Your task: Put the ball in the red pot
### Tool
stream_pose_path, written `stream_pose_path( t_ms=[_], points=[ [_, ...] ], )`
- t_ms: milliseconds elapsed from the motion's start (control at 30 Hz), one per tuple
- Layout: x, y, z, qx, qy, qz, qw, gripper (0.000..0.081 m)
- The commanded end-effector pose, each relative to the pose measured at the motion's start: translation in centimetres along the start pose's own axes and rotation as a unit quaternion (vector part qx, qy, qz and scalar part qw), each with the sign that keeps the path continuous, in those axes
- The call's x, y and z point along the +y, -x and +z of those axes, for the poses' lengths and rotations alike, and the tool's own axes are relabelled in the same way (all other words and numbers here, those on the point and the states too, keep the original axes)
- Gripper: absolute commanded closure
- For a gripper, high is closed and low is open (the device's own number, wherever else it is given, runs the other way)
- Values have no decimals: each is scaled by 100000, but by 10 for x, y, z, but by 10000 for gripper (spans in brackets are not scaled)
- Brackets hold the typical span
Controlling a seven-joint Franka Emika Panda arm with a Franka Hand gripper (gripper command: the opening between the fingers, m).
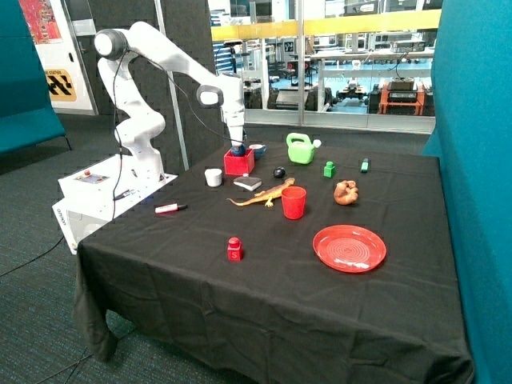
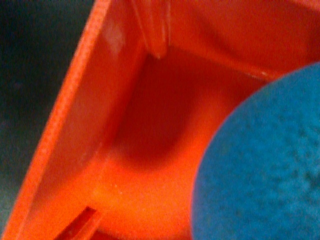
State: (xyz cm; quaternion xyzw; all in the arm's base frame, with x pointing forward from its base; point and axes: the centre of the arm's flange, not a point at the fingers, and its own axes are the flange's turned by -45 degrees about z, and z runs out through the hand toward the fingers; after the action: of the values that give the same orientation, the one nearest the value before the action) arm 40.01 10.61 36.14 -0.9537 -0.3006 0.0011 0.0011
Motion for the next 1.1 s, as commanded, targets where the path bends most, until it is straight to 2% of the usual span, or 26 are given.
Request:
stream_pose_path(
  t_ms=[0, 233, 267, 300, 333, 400, 433, 567, 1067],
  points=[
    [-1, 6, 6, 74, 137, 446, 99999, 808],
    [-2, 6, 7, 74, 137, 362, 99999, 808],
    [-2, 6, 7, 73, 137, 214, 100000, 725],
    [-2, 6, 7, 73, 137, 199, 100000, 407],
    [-2, 6, 7, 73, 137, 199, 100000, 234],
    [-2, 6, 7, 73, 137, 142, 100000, 74],
    [-2, 6, 7, 73, 137, 117, 100000, 37],
    [-2, 8, 5, 73, 137, -212, 100000, 2],
    [-3, 7, 2, 72, 138, -747, 99997, 0]
  ],
)
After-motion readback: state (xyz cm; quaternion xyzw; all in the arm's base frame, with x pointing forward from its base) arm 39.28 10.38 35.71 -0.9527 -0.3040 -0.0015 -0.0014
